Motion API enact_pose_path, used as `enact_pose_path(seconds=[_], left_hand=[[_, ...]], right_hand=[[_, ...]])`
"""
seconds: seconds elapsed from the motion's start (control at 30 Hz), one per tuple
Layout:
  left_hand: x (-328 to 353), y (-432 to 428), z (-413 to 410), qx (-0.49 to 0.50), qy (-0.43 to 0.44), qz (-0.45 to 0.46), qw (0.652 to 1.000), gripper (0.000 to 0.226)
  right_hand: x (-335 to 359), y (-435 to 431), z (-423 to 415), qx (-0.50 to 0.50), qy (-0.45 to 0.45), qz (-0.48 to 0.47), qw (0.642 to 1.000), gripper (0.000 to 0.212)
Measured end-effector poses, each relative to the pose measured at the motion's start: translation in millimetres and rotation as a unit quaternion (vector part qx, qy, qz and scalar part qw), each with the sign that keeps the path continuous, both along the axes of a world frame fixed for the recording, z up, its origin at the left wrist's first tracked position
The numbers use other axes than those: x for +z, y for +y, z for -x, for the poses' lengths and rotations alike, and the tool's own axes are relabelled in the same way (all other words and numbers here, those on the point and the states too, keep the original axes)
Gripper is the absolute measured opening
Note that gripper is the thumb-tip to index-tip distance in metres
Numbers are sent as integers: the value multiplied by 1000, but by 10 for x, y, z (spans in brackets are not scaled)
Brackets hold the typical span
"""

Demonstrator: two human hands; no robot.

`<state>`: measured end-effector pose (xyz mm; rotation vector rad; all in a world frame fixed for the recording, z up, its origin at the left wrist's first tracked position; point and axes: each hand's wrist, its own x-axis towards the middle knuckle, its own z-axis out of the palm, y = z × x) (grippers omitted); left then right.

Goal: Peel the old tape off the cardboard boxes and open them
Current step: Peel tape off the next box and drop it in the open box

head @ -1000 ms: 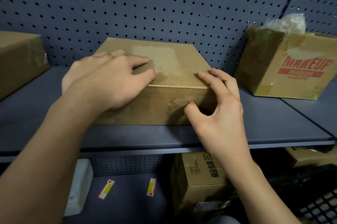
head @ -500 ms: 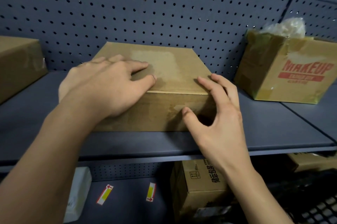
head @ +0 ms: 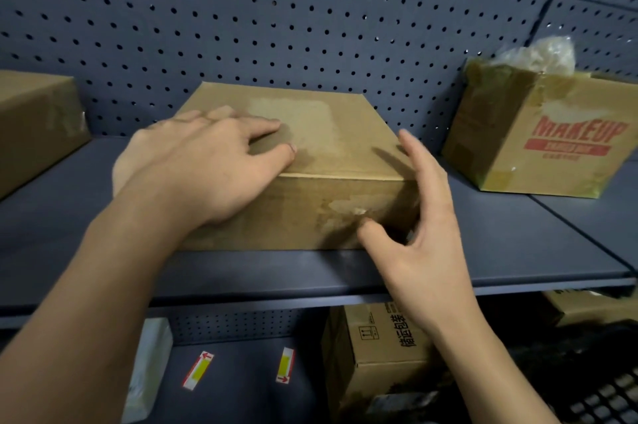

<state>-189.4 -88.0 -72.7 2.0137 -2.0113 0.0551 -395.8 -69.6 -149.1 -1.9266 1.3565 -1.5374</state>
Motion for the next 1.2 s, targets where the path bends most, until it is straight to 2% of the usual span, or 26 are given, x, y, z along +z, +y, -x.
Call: enact_pose_path(seconds=[0.07, 0.13, 0.2, 0.27, 0.53, 0.67, 0.97, 1.2], left_hand=[[2, -6, -7, -2, 2, -1, 1000, 72], [-1, -10, -9, -3, 1, -4, 1000, 77], [-6, -8, -10, -3, -1, -2, 1000, 73], [-6, -6, -5, -2, 3, 2, 1000, 66], [7, 0, -9, -4, 4, -1, 1000, 65], [12, 8, -4, -3, 6, -5, 1000, 65], [5, 1, -10, -4, 8, -3, 1000, 64], [14, 8, -3, -1, 7, -3, 1000, 65]], right_hand=[[-41, 31, 5, -1, -50, 17, 999, 70], [-88, 82, -19, -28, -75, 33, 996, 46], [-110, 136, -55, -73, -47, 41, 995, 31], [-101, 159, -86, -113, -19, 45, 992, 25], [-80, 171, -177, -110, -63, 22, 992, 14], [-96, 163, -177, -104, -75, 14, 992, 15], [-75, 180, -61, -71, -63, -28, 995, 22], [-82, 188, -18, -59, -52, -52, 996, 19]])
